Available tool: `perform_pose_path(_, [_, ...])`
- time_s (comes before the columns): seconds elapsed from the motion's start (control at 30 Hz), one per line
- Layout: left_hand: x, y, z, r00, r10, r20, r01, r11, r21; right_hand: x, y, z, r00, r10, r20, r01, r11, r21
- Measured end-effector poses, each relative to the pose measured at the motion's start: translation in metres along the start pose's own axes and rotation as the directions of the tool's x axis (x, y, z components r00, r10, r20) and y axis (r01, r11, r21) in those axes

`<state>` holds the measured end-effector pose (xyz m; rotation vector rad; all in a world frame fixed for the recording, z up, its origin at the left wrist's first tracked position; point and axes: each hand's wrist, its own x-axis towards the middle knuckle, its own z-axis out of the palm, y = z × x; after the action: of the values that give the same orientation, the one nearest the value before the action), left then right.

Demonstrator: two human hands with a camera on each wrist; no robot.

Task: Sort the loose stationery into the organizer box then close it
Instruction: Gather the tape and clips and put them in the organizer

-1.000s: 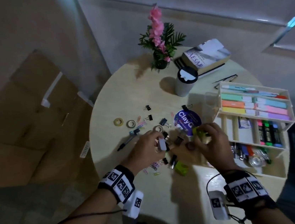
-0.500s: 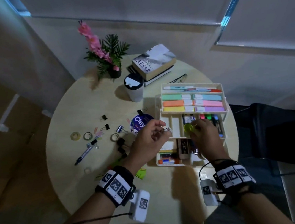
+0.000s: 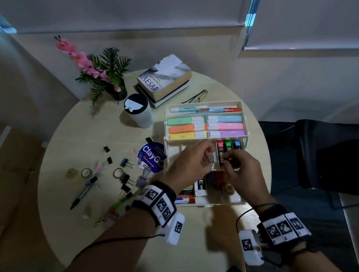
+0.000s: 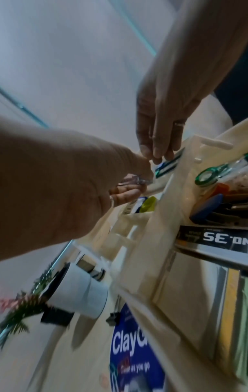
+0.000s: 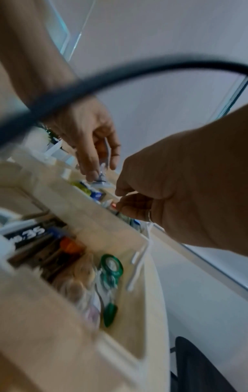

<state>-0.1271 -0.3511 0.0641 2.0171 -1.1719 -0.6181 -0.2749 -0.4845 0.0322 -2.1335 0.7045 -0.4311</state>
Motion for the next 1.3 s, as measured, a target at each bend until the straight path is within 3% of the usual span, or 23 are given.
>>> perform_pose_path(0.17, [0.011,0.006,0.017,0.999,-0.011,-0.031,0.014,0.996,0.083,-0.008,0.006,-0.004,0.996,-0.059,0.065,0.056,0.997,0.048])
perform_pose_path(0.3, [0.0,0.018,0.016,0.97,-0.238,-0.051,0.215,0.938,-0.272,-0.009,-0.007,-0.014,0.967,-0.197,0.161,0.175,0.974,0.144])
perform_pose_path(0.4, [-0.015,0.017,0.01,0.944,-0.325,0.058,0.32,0.857,-0.403,-0.018,-0.006,-0.02,0.959,-0.169,0.227,0.143,0.982,0.125])
perform_pose_path(0.53, [-0.037,-0.012,0.0,0.9,-0.344,0.268,0.422,0.841,-0.339,-0.037,0.013,-0.016,0.902,-0.186,0.389,0.205,0.979,-0.007])
perform_pose_path(0.7, [-0.071,-0.05,-0.007,0.882,-0.408,0.234,0.452,0.872,-0.185,-0.047,0.027,0.02,0.855,-0.045,0.516,0.167,0.967,-0.193])
perform_pose_path(0.87, [-0.1,-0.06,-0.014,0.885,-0.363,0.293,0.394,0.917,-0.053,-0.025,0.037,0.046,0.798,0.158,0.581,0.128,0.898,-0.421])
perform_pose_path(0.97, [-0.119,-0.073,-0.032,0.889,-0.347,0.298,0.368,0.93,-0.015,-0.015,0.032,0.058,0.722,0.256,0.643,0.149,0.85,-0.505])
perform_pose_path(1.03, [-0.134,-0.082,-0.048,0.91,-0.345,0.228,0.366,0.929,-0.054,-0.013,0.021,0.061,0.671,0.336,0.661,0.125,0.828,-0.547])
perform_pose_path(1.1, [-0.15,-0.098,-0.065,0.93,-0.356,0.092,0.364,0.925,-0.108,-0.018,0.01,0.062,0.703,0.367,0.609,0.134,0.772,-0.621])
perform_pose_path(1.17, [-0.166,-0.117,-0.086,0.925,-0.38,-0.008,0.378,0.922,-0.078,-0.027,-0.015,0.066,0.838,0.263,0.479,0.174,0.702,-0.69])
perform_pose_path(1.23, [-0.183,-0.146,-0.106,0.9,-0.434,-0.041,0.436,0.898,0.06,-0.041,-0.055,0.083,0.912,0.051,0.408,0.209,0.797,-0.566])
perform_pose_path(1.3, [-0.199,-0.174,-0.116,0.849,-0.528,-0.031,0.518,0.819,0.248,-0.056,-0.096,0.114,0.891,-0.07,0.449,0.256,0.893,-0.371])
